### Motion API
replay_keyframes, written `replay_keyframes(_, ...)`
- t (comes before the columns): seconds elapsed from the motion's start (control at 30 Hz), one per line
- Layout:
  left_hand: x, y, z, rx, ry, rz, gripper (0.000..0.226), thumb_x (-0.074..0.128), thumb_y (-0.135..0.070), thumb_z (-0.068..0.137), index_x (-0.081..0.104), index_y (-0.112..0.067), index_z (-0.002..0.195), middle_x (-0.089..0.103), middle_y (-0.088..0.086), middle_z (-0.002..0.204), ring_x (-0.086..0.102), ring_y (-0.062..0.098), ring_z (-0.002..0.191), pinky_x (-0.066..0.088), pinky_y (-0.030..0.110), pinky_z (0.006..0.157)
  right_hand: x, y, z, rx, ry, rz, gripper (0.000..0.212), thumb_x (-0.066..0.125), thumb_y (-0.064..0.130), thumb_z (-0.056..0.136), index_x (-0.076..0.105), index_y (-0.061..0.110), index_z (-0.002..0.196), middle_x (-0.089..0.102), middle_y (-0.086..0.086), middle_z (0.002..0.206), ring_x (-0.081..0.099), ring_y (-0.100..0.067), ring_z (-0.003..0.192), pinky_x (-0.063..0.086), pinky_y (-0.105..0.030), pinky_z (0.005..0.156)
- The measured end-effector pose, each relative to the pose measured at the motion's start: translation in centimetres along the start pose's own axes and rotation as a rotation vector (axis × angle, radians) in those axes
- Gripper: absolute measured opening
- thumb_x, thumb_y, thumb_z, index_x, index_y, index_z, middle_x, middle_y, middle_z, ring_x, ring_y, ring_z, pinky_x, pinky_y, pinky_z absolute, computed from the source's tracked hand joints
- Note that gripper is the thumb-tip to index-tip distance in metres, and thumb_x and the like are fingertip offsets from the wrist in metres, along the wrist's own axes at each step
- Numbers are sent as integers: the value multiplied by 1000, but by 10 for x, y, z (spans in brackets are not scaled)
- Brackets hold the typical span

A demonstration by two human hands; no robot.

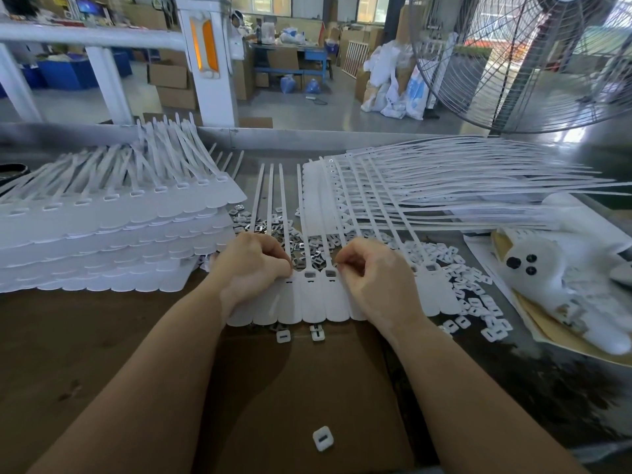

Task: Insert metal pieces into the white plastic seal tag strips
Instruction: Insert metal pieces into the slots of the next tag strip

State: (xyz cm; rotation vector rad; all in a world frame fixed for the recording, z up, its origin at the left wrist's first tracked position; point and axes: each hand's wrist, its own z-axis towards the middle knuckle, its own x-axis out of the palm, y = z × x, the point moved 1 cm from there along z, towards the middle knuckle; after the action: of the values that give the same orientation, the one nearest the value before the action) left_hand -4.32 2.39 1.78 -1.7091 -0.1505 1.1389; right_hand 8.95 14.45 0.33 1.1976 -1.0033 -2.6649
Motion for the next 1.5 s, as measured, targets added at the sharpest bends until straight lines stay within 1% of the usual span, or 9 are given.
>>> replay_keyframes(0.1, 0, 1, -1, -27, 1, -16, 12, 70, -16, 73, 68, -22, 62, 62, -8, 69, 56, 24, 92, 34, 53, 101, 0, 0, 0, -5, 0, 0, 8, 64, 6, 82, 70, 11, 86, 68, 0, 85, 63, -15, 81, 53, -34, 77)
replay_keyframes(0.3, -1, 0, -3, -49, -11, -42, 11, 70, -18, 74, 68, -23, 64, 64, -8, 77, 55, 22, 99, 32, 50, 104, 0, 1, 0, -12, 4, -5, 7, 64, 7, 83, 69, 11, 86, 68, 1, 85, 62, -13, 80, 53, -30, 77)
replay_keyframes(0.5, 0, -3, -6, -11, -32, 14, 9, 73, -28, 75, 67, -24, 69, 60, -13, 72, 51, 14, 82, 35, 51, 100, 0, 1, 0, -9, 3, -3, 7, 64, 7, 83, 69, 11, 86, 68, 0, 85, 62, -14, 81, 53, -33, 78)
replay_keyframes(0.7, -1, -3, -6, 17, -7, 9, 13, 74, -25, 75, 63, -24, 70, 59, -11, 74, 51, 14, 79, 35, 52, 101, -1, 0, 1, 3, 11, 8, 7, 64, 8, 83, 69, 11, 87, 68, 1, 86, 62, -15, 83, 52, -34, 78)
replay_keyframes(0.9, 0, -2, -6, 39, 4, 76, 5, 69, -27, 80, 66, -30, 76, 61, -11, 82, 54, 19, 91, 33, 51, 103, 0, -1, 1, 21, 19, 34, 7, 64, 7, 83, 69, 11, 86, 68, 0, 85, 63, -15, 82, 52, -34, 79)
replay_keyframes(1.07, 3, 1, -4, 81, -69, 136, 20, 63, -26, 86, 63, -38, 71, 63, -16, 86, 55, 15, 98, 31, 43, 103, 0, -3, 2, 67, 33, 77, 9, 64, 8, 83, 69, 15, 85, 68, 4, 84, 62, -11, 81, 53, -30, 79)
replay_keyframes(1.17, 6, 1, -4, 147, -202, 323, 23, 58, -32, 90, 59, -44, 70, 54, -27, 75, 46, 4, 87, 20, 30, 86, 0, -5, 3, 110, 48, 108, 11, 64, 8, 83, 69, 18, 85, 68, 6, 84, 62, -8, 81, 53, -27, 79)
replay_keyframes(1.37, 17, -4, -3, 271, -354, 496, 13, 59, -34, 88, 70, -37, 95, 51, -18, 89, 44, 15, 105, 9, 27, 72, 0, -4, 12, 174, 81, 71, 12, 61, 17, 88, 72, 19, 92, 69, 7, 89, 59, -5, 84, 46, -14, 73)
replay_keyframes(1.5, 31, -9, -3, 327, -296, 522, 19, 53, -39, 91, 67, -39, 103, 57, -16, 100, 43, 14, 105, 10, 28, 75, 2, -1, 23, 184, 144, -76, 16, 58, 16, 90, 72, 21, 95, 70, 4, 95, 62, -11, 88, 50, -28, 80)
